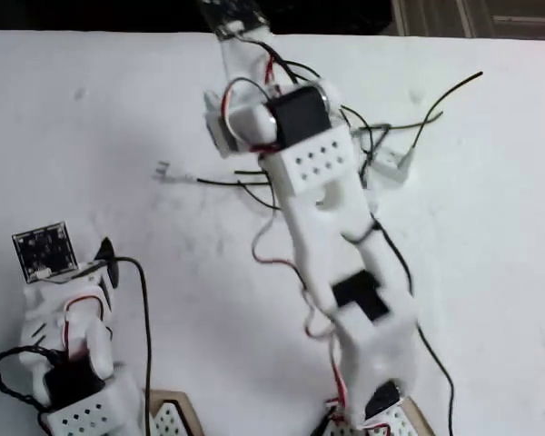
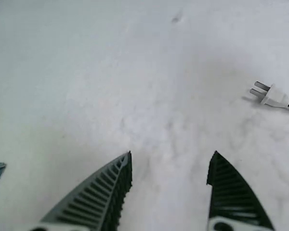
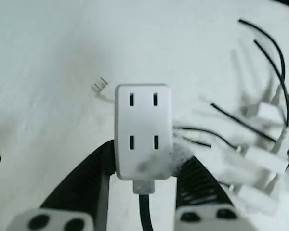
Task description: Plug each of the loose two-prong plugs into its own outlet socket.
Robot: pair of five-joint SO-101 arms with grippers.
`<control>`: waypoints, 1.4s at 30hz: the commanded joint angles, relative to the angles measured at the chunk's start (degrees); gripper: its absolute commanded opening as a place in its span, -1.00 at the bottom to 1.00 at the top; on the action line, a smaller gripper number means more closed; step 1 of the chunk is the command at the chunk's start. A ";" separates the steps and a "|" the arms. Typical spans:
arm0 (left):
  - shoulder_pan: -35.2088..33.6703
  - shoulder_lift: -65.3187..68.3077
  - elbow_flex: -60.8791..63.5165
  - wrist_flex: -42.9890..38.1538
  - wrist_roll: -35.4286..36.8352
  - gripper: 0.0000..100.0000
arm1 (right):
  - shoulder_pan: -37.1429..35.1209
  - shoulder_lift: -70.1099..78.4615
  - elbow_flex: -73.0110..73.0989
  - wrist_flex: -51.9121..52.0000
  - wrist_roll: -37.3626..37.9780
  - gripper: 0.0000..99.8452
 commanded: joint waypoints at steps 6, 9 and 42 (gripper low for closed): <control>-0.22 -0.57 -0.26 -0.97 -0.44 -0.48 | -0.48 -25.27 38.59 -5.49 -20.57 -0.97; -0.22 -0.57 -0.26 -0.97 -0.44 -0.48 | -0.48 -29.23 51.25 -10.24 -26.90 -0.97; 1.89 -0.57 0.44 -1.23 -0.53 -0.47 | -5.49 -50.07 87.47 -32.04 -19.25 -0.66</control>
